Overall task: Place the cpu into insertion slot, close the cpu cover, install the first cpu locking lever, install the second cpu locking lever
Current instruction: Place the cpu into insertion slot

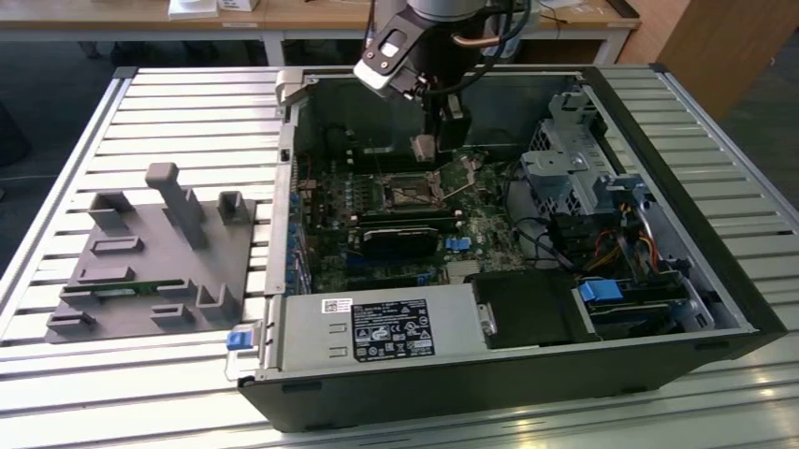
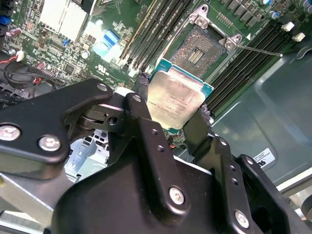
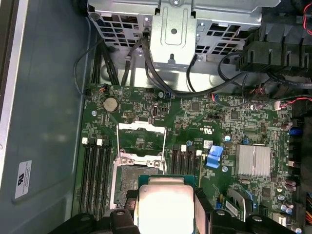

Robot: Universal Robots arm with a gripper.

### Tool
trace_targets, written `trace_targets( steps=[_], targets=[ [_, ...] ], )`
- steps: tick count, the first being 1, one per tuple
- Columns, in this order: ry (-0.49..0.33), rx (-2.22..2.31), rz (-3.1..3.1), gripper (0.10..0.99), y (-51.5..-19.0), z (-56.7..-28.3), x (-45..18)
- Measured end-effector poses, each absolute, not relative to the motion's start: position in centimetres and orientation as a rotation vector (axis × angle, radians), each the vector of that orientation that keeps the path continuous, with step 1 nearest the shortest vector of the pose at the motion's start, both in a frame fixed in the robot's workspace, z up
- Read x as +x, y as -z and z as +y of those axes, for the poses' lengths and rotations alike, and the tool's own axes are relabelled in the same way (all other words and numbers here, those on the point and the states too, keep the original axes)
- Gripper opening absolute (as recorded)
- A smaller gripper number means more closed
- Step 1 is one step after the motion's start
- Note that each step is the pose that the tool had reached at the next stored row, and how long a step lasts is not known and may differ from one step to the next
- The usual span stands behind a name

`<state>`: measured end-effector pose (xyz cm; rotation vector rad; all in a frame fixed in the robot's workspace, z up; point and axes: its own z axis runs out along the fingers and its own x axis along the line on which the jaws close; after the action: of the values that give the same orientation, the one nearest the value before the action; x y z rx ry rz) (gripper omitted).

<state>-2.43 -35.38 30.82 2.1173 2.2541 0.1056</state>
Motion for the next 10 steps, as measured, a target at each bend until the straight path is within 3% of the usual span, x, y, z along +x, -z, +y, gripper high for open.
trace_targets(
  steps=[10],
  targets=[
    [-0.102, 2.178, 2.195, 0.537, -29.8, -35.4, -2.4]
  ],
)
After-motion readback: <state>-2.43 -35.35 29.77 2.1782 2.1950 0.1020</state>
